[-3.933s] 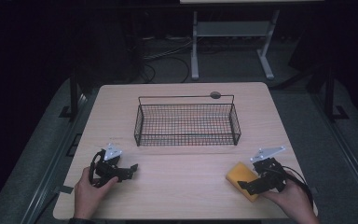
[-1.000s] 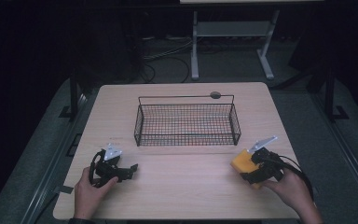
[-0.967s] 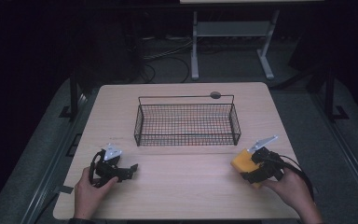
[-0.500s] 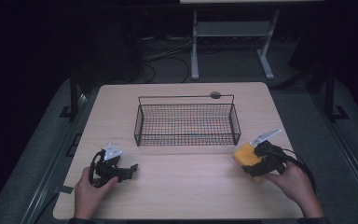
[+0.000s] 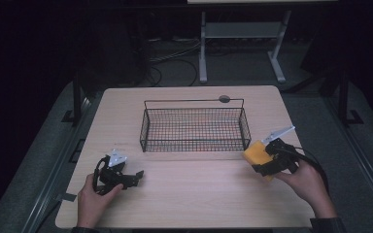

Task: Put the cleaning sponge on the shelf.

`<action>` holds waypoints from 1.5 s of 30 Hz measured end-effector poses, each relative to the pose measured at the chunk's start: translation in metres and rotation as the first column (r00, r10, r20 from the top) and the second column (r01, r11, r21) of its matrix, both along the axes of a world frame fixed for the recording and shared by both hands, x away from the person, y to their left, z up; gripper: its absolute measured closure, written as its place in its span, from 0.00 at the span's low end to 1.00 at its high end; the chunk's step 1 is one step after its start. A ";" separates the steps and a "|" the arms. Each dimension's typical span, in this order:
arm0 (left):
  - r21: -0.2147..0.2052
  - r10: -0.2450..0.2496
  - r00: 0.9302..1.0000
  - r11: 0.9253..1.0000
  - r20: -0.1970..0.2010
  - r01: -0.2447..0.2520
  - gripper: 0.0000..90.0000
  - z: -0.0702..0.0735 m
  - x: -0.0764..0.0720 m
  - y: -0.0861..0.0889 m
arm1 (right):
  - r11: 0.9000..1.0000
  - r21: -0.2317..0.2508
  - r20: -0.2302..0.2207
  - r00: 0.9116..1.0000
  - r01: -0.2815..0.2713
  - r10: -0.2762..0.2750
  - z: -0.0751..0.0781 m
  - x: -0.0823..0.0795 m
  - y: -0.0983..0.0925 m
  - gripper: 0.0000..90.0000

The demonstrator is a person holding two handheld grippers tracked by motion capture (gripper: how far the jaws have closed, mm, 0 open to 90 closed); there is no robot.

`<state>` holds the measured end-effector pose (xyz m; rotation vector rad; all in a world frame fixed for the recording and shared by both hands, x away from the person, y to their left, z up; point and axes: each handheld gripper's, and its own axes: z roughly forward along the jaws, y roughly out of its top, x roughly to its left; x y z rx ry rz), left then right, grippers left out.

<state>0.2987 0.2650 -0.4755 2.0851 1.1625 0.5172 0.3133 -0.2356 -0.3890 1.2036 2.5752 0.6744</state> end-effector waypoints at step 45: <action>0.004 -0.003 1.000 1.000 -0.003 0.003 0.14 0.000 0.000 0.000 | 1.000 0.007 0.026 1.000 -0.009 0.008 0.035 0.071 0.015 0.25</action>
